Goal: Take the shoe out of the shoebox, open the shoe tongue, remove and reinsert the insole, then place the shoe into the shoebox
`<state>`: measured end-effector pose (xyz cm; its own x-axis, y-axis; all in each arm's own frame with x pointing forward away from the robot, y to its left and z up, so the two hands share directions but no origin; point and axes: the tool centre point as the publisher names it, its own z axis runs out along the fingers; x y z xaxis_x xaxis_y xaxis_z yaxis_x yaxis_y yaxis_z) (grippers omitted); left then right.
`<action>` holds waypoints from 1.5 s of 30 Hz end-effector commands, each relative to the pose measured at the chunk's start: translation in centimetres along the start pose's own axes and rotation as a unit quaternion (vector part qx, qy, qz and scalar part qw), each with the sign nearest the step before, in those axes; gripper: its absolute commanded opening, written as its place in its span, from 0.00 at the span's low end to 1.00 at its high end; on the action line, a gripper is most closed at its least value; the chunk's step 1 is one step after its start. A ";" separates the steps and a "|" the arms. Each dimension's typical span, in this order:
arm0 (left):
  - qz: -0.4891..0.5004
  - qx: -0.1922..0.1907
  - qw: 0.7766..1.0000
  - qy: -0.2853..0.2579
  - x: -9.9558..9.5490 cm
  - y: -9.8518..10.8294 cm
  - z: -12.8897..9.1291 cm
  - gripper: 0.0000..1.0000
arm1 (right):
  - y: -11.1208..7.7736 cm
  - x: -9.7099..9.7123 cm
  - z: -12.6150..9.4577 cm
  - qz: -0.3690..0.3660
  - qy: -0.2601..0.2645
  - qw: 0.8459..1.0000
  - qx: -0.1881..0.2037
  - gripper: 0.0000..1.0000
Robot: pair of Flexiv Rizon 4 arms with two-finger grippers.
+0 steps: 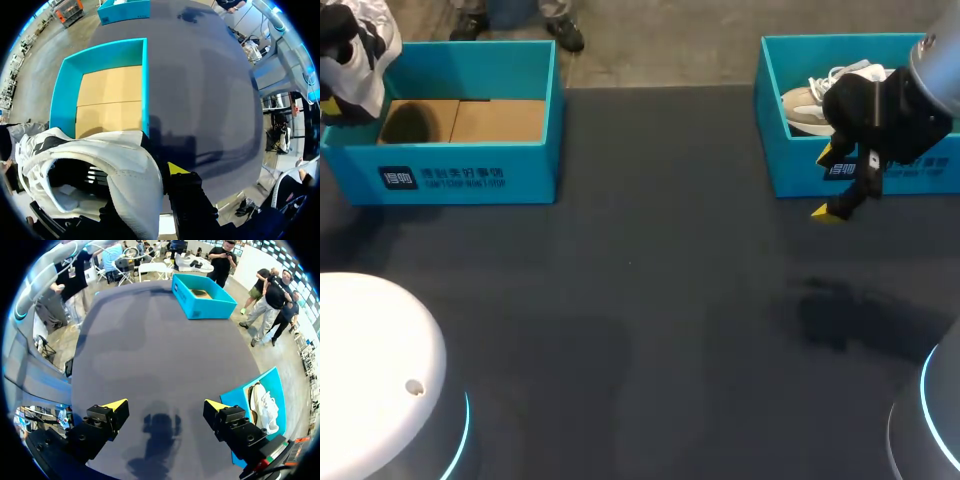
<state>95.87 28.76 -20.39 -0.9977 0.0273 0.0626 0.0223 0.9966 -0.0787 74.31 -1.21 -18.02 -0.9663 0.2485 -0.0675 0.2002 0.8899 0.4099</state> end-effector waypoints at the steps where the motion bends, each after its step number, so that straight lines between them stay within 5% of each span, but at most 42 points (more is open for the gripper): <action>1: 0.000 -0.001 1.000 0.003 -0.2 0.0 -0.3 0.00 | 0.1 0.0 0.1 0.001 0.000 1.000 0.002 1.00; 14: 0.000 -0.001 1.000 0.003 -0.2 0.0 -0.3 0.00 | 0.1 0.0 0.1 0.001 0.000 1.000 0.002 1.00; 21: 0.184 -0.039 0.982 0.014 0.2 0.7 -1.7 0.00 | 0.1 0.0 0.1 0.001 0.000 1.000 0.002 1.00; 25: 0.335 -0.085 0.938 0.030 -0.1 1.8 -2.1 0.00 | 0.1 0.0 0.1 0.001 0.000 1.000 0.002 1.00; 33: 0.531 -0.084 0.841 0.063 -2.9 4.0 -1.7 0.00 | 0.1 0.0 0.1 0.001 0.000 1.000 0.002 1.00; 37: 0.635 -0.080 0.765 0.069 -3.8 4.8 -1.7 0.00 | 0.1 0.0 0.1 0.001 0.000 1.000 0.002 1.00; 45: 0.729 -0.111 0.672 0.060 -4.7 4.9 -2.7 0.00 | 0.1 0.0 0.1 0.001 0.000 1.000 0.002 1.00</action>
<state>100.50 33.64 -19.01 -0.5428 0.8315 0.1182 0.8374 0.5466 0.0010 74.31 -1.22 -18.02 -0.9663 0.2485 -0.0675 0.2002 0.8899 0.4099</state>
